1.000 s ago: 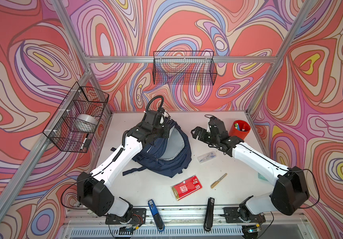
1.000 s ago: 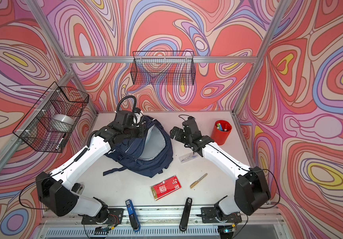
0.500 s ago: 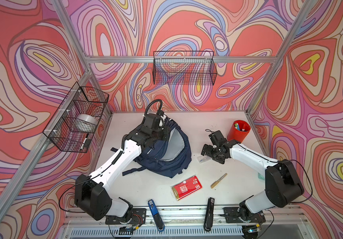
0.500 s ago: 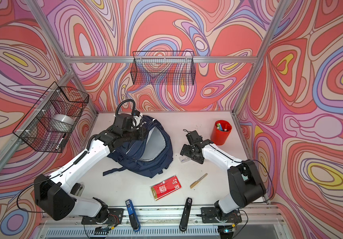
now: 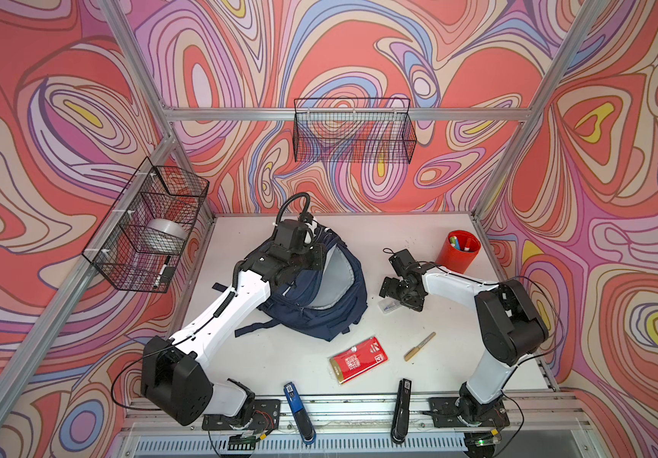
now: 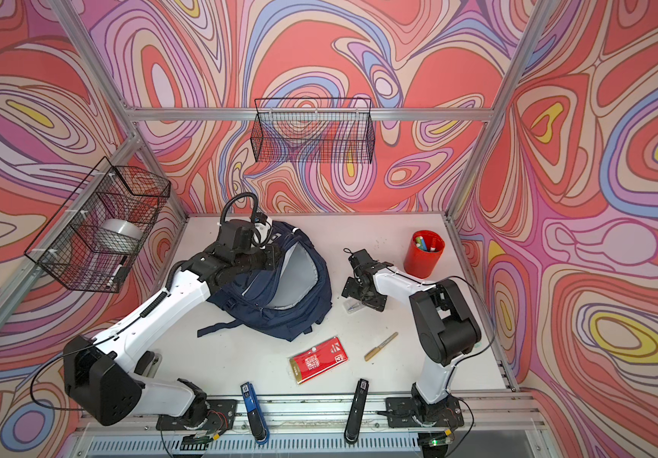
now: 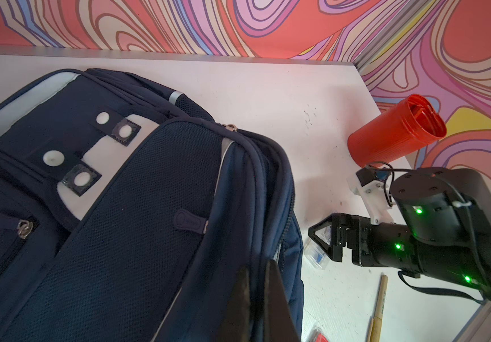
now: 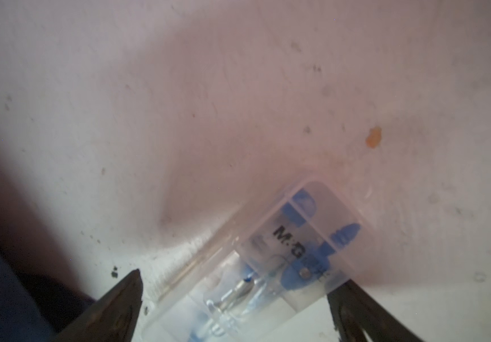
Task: Pack books, pencil case, and school supplies into a backpack
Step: Pick up the compass set at the center of the table.
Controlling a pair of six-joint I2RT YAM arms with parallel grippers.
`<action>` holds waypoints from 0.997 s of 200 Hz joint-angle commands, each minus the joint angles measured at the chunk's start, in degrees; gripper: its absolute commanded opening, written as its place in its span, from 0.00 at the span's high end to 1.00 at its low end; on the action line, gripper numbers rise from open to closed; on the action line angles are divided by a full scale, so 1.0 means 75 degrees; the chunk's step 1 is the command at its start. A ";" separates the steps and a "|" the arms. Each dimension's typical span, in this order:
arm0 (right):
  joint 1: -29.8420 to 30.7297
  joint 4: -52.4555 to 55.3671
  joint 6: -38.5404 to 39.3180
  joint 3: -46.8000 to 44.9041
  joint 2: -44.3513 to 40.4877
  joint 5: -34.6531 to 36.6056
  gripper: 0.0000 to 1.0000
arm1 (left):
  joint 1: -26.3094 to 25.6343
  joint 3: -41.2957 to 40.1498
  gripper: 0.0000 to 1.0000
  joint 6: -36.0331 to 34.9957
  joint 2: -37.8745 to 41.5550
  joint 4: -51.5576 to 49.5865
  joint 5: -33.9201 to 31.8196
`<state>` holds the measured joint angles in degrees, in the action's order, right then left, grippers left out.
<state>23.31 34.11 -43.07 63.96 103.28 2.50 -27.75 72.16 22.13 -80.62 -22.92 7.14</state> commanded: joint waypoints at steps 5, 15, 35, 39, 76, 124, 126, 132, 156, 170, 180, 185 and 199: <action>0.0006 -0.0363 0.0502 0.0619 0.0743 0.0297 0.05 | 0.0101 -0.0152 1.00 0.0067 0.0214 -0.0014 -0.0386; 0.0035 -0.0564 0.0615 0.0728 0.0887 0.0053 0.07 | 0.0108 -0.0192 1.00 0.0069 0.0202 -0.0007 -0.0401; 0.0101 -0.0997 0.0786 0.0732 0.0901 -0.0494 0.08 | 0.0107 -0.0267 1.00 0.0142 0.0162 0.0035 -0.0374; 0.0131 -0.0951 0.0821 0.0768 0.0901 -0.0482 0.08 | 0.0108 -0.0280 1.00 0.0167 0.0156 0.0068 -0.0360; 0.0385 0.0047 0.1577 0.0609 0.0658 0.0571 0.13 | 0.0113 -0.0177 1.00 0.0233 0.0006 0.0068 -0.0225; 0.0525 0.0428 0.1976 -0.0380 -0.0135 0.0940 0.25 | 0.0107 -0.0039 1.00 0.0231 -0.0032 0.0030 -0.0194; 0.0525 0.0432 0.1994 -0.0398 -0.0146 0.0922 0.27 | 0.0112 -0.0036 1.00 0.0227 -0.0032 0.0023 -0.0185; 0.0525 0.0435 0.2074 -0.0427 -0.0147 0.0837 0.32 | 0.0113 -0.0014 1.00 0.0234 -0.0044 0.0000 -0.0169; 0.0536 0.0277 0.2263 -0.0489 0.0000 0.0677 0.39 | 0.0108 -0.0012 1.00 0.0271 -0.0044 -0.0003 -0.0129; 0.0558 0.0245 0.2341 -0.0433 0.0178 0.0613 0.45 | 0.0111 -0.0024 1.00 0.0287 -0.0032 -0.0011 -0.0136; 0.0572 0.0142 0.2389 -0.0428 0.0293 0.0608 0.46 | 0.0113 -0.0022 1.00 0.0301 -0.0020 -0.0039 -0.0127; 0.0573 0.0098 0.2402 -0.0431 0.0370 0.0602 0.47 | 0.0113 -0.0024 1.00 0.0309 -0.0009 -0.0039 -0.0140; 0.0572 0.0068 0.2450 -0.0364 0.0572 0.0598 0.54 | 0.0107 -0.0045 1.00 0.0351 0.0024 -0.0009 -0.0120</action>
<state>27.31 34.20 -26.41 61.84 103.02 6.98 -27.75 71.05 23.24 -80.66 -21.58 7.66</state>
